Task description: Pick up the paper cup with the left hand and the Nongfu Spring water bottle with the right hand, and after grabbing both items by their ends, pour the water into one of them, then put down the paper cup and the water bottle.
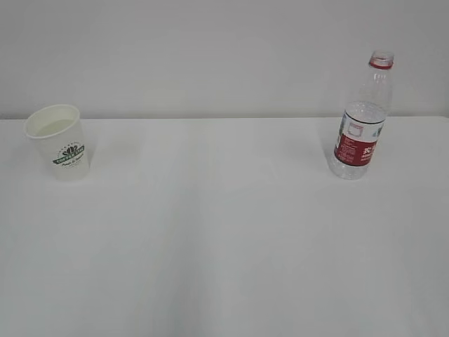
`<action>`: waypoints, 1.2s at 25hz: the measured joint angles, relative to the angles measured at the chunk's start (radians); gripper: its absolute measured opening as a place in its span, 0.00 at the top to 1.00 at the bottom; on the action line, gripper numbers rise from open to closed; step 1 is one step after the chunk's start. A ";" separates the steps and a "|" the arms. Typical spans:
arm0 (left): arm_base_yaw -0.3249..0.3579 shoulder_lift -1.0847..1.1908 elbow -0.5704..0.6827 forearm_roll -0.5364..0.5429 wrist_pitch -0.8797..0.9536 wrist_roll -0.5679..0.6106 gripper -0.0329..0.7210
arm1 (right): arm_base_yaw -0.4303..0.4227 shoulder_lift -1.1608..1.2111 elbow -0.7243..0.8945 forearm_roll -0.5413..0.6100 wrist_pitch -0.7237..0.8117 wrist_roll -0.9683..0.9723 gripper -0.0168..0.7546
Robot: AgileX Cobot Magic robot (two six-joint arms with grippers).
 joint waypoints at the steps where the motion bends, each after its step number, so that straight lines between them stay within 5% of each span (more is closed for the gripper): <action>1: 0.000 0.000 0.006 0.000 0.005 0.000 0.34 | 0.000 0.000 0.000 0.000 0.002 0.000 0.22; 13: 0.000 0.000 0.138 0.000 0.007 0.000 0.37 | 0.000 0.000 0.000 0.000 0.129 -0.001 0.22; 30: 0.000 0.000 0.146 -0.013 -0.018 0.000 0.38 | 0.000 0.000 0.019 0.000 0.147 -0.001 0.30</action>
